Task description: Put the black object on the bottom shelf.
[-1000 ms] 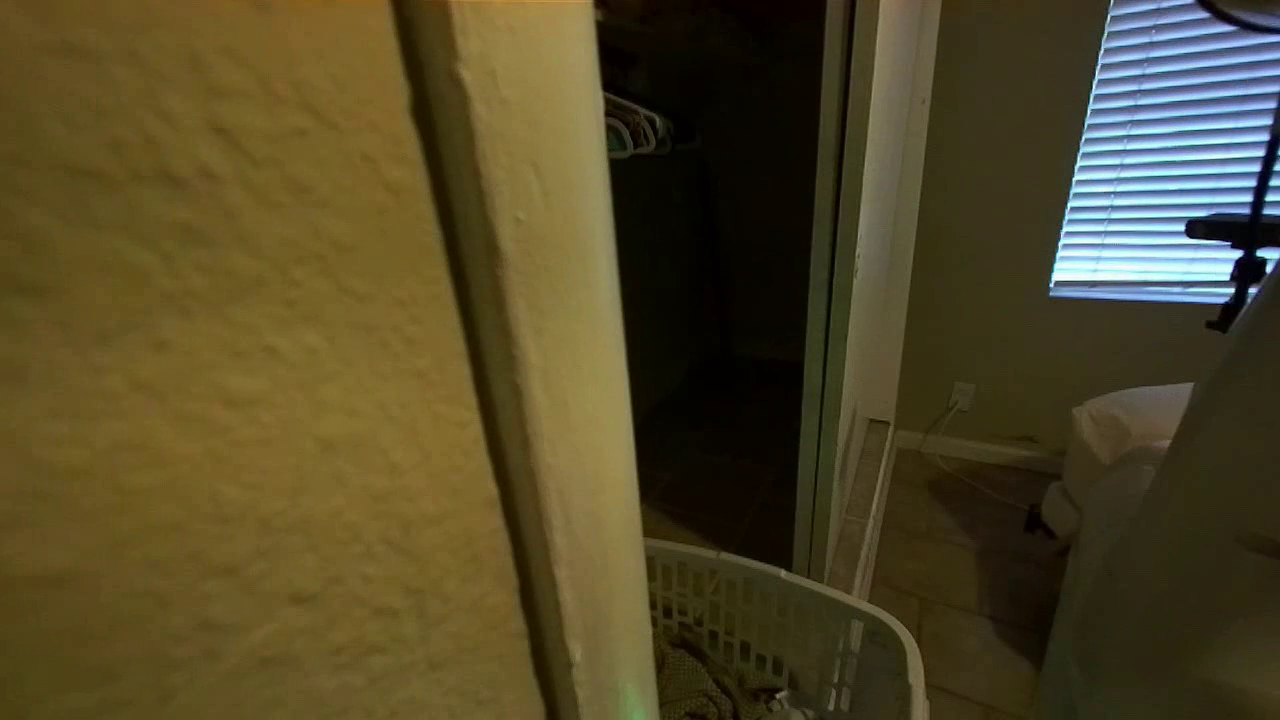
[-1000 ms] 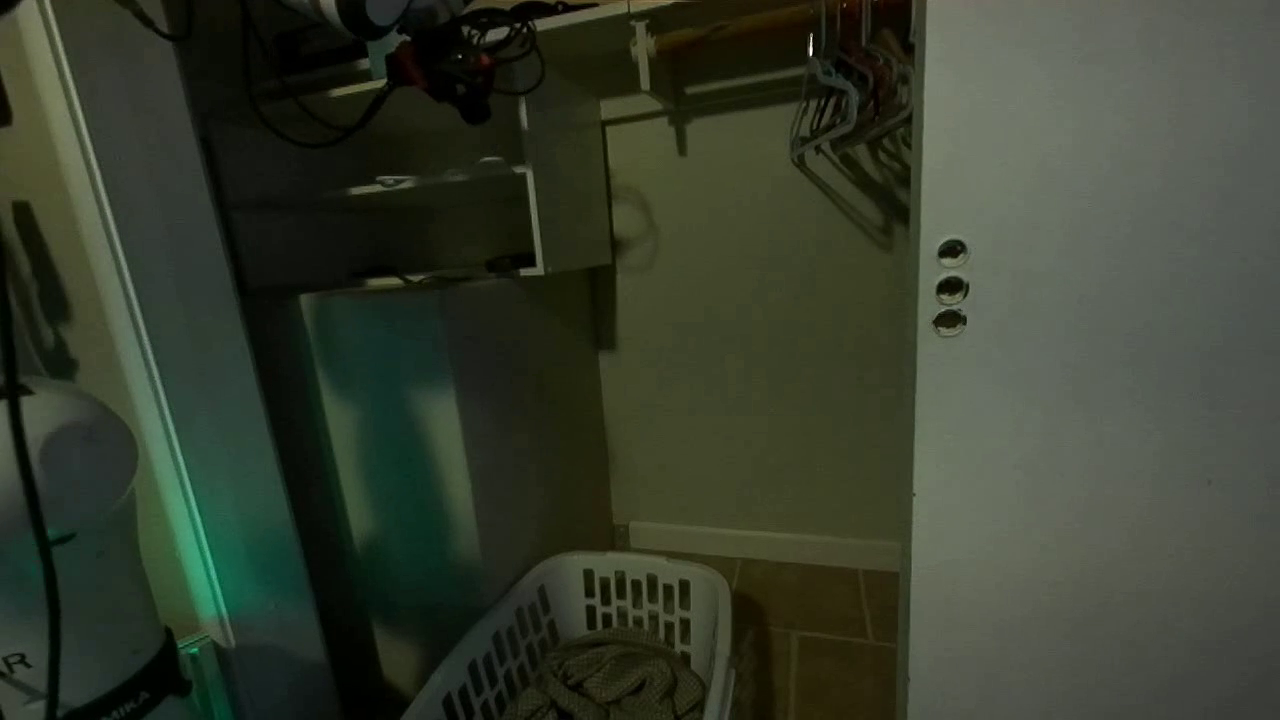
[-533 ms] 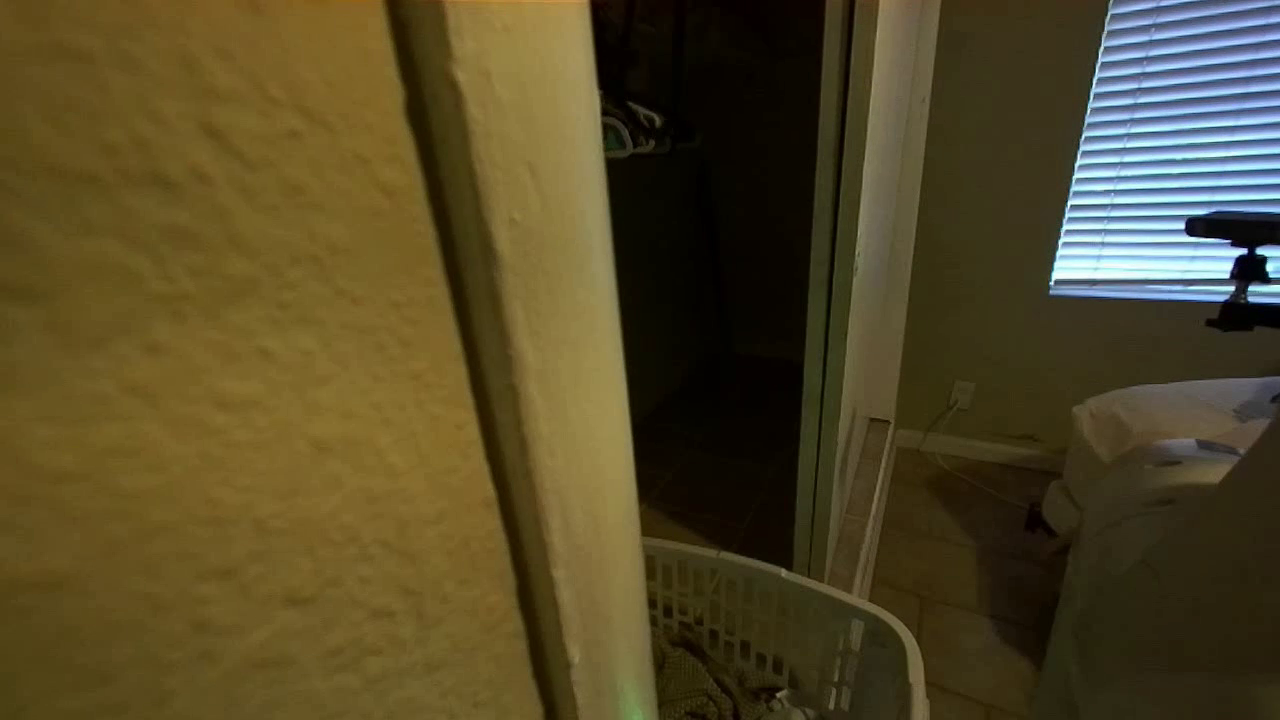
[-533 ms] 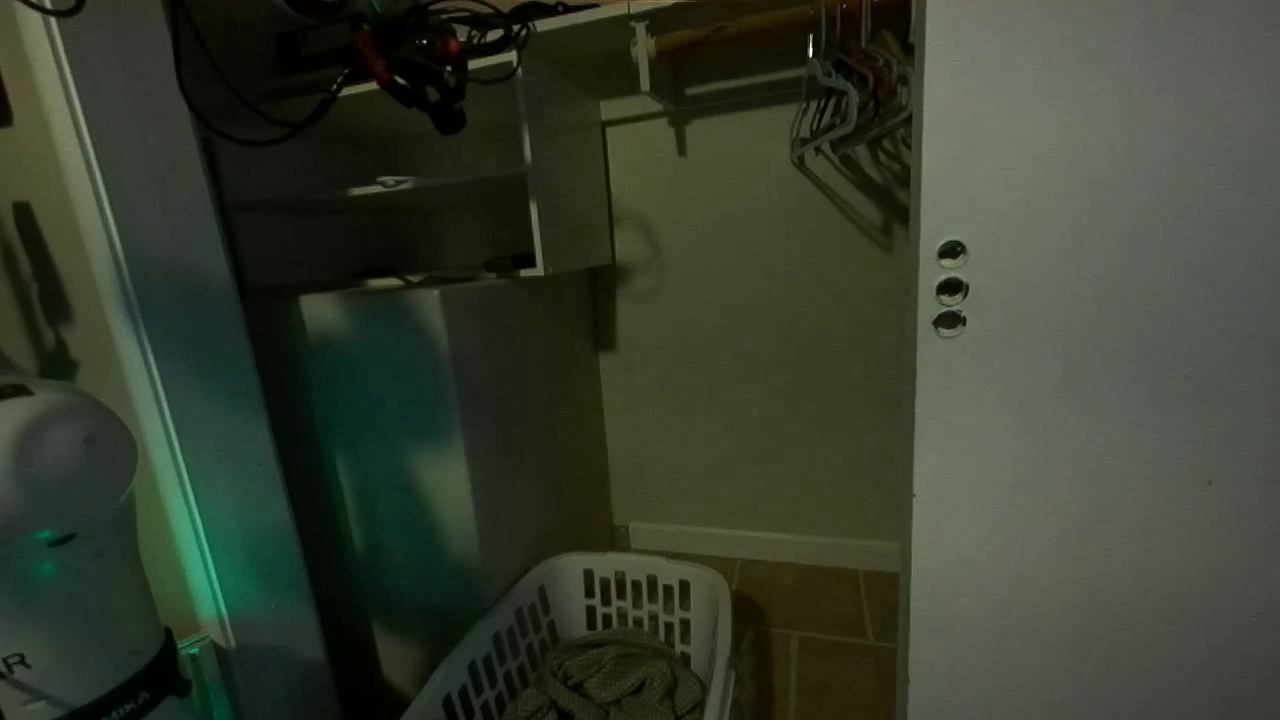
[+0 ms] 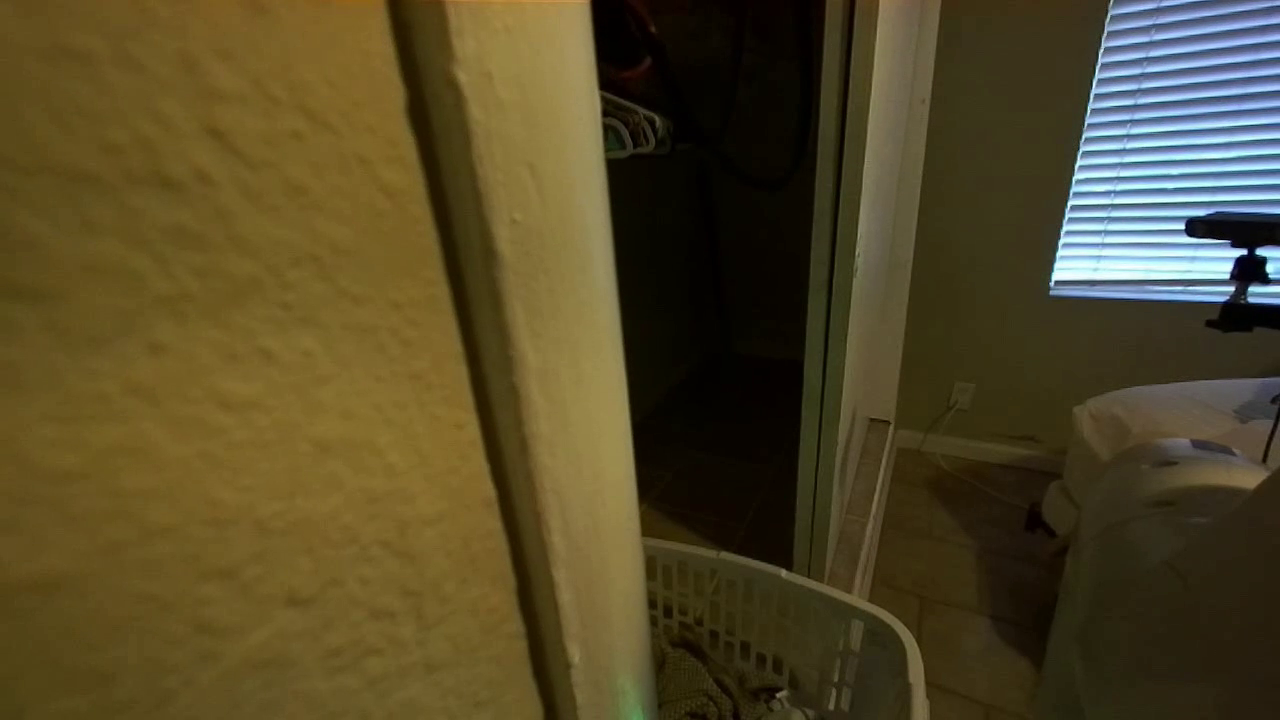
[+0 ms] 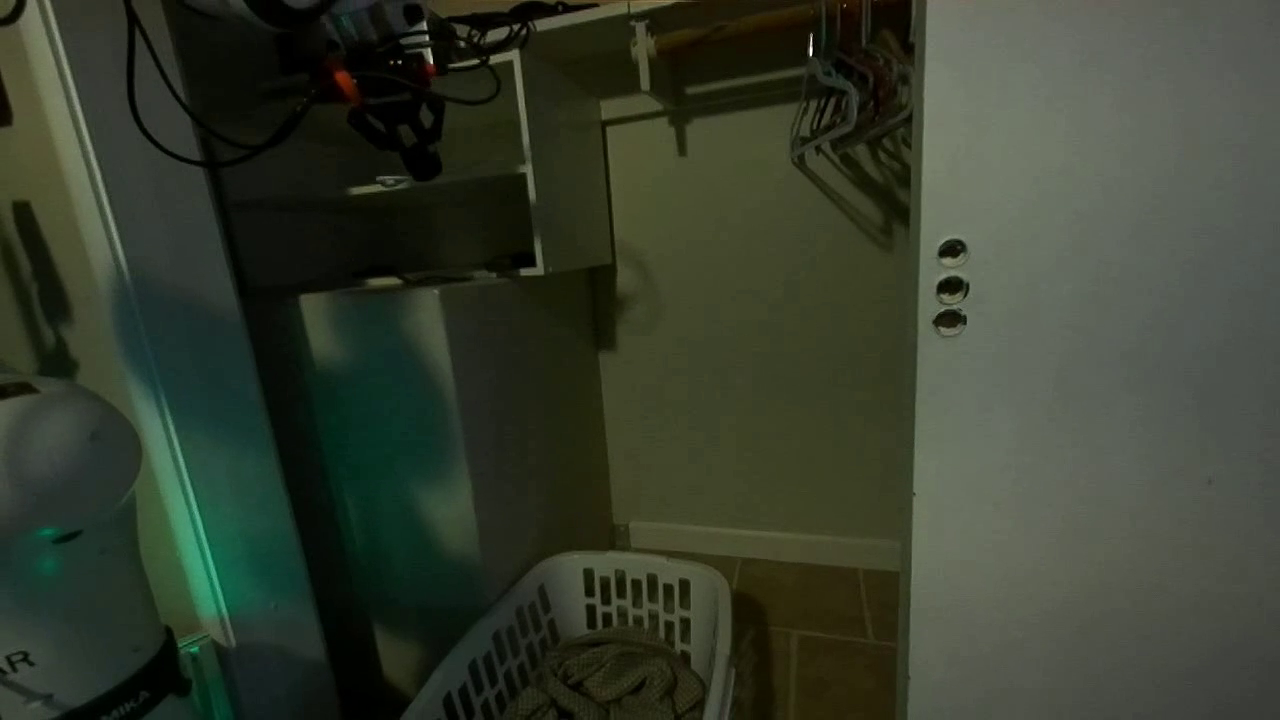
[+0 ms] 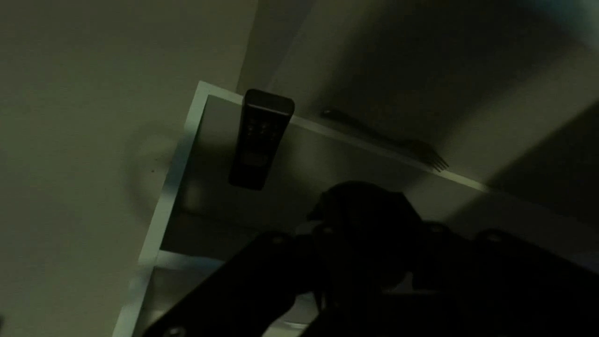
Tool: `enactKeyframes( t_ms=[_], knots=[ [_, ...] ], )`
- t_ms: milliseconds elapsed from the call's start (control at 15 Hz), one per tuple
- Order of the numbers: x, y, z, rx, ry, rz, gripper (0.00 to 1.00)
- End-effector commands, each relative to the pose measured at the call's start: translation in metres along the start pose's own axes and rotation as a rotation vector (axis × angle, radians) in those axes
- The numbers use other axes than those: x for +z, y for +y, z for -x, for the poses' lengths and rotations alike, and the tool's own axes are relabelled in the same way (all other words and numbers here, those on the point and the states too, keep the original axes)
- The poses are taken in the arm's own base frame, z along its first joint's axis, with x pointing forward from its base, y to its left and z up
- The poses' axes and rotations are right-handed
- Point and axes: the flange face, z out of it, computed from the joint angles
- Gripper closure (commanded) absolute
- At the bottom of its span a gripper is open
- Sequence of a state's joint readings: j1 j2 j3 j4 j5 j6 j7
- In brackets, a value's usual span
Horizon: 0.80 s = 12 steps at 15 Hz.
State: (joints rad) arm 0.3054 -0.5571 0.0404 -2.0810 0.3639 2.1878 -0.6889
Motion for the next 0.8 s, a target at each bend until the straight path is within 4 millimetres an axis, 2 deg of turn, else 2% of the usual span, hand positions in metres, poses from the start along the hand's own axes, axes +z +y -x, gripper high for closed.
enactKeyframes(
  t_ms=[0, 133, 200, 467, 533, 733],
  knots=[
    [0.023, -0.006, 0.003, -0.011, -0.009, -0.035, 0.92],
    [0.025, -0.005, 0.003, -0.01, -0.002, -0.029, 0.92],
    [0.022, -0.007, 0.003, -0.006, -0.024, -0.029, 0.7],
    [0.026, -0.006, 0.004, -0.004, -0.024, -0.028, 0.7],
    [0.026, -0.006, 0.004, -0.004, -0.023, -0.028, 0.92],
    [0.056, -0.006, -0.001, -0.008, 0.02, -0.072, 0.92]
  ],
)
